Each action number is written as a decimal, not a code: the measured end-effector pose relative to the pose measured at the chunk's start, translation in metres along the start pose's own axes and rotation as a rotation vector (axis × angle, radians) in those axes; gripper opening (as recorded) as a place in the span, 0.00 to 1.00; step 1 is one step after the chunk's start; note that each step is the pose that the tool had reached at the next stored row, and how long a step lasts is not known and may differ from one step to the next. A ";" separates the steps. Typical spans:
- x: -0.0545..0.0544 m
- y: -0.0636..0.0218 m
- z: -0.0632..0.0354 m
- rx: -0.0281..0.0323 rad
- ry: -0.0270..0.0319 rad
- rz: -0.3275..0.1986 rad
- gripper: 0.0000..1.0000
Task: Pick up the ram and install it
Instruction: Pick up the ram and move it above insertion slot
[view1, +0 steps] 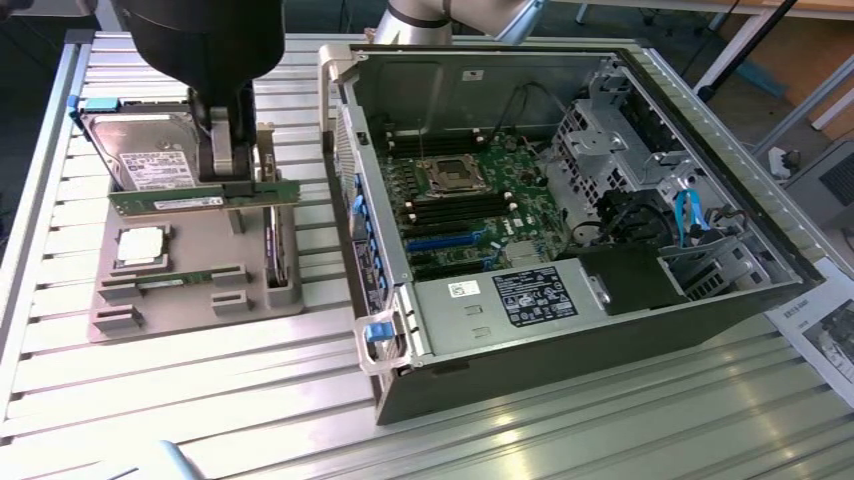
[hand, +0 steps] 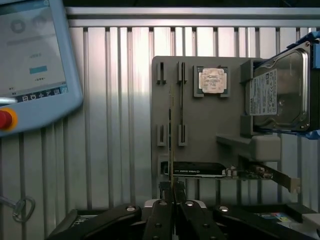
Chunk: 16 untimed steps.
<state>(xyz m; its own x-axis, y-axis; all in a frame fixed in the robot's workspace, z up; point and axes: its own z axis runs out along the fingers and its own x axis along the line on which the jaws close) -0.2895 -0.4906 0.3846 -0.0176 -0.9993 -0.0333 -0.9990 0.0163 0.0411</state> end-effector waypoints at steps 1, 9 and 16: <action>0.000 -0.0028 -0.0001 -0.0008 -0.0005 0.000 0.12; 0.000 -0.0226 -0.0012 -0.0059 -0.0047 0.000 0.12; 0.000 -0.0397 -0.0031 -0.0099 -0.0093 0.000 0.12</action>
<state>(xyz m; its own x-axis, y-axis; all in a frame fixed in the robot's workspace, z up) -0.2497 -0.4916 0.3860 -0.0176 -0.9989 -0.0426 -0.9986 0.0155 0.0510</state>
